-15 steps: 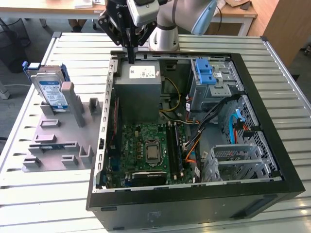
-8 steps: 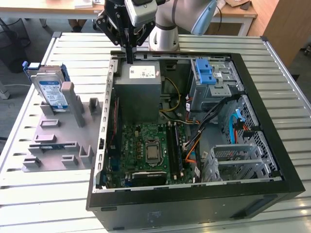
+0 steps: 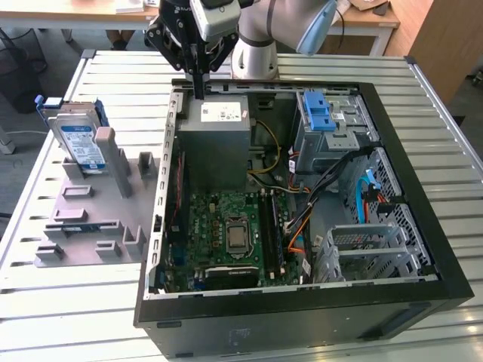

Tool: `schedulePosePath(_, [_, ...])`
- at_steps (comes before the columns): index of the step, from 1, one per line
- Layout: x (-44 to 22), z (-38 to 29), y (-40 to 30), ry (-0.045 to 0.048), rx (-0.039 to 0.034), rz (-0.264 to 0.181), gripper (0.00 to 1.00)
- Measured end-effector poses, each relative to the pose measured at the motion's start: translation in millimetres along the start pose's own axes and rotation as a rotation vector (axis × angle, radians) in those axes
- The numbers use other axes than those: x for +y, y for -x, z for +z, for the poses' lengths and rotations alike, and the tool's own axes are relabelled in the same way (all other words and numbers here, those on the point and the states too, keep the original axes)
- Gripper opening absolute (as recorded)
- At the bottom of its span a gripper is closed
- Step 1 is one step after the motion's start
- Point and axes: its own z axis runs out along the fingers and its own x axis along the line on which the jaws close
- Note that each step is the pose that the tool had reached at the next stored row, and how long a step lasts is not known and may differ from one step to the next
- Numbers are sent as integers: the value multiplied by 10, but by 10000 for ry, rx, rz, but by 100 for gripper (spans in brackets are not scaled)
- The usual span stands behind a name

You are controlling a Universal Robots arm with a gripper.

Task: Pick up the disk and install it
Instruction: 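Reach for the disk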

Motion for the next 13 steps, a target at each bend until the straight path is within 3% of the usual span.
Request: schedulePosePath(13, [-5,0,-66,1,-1,0,11])
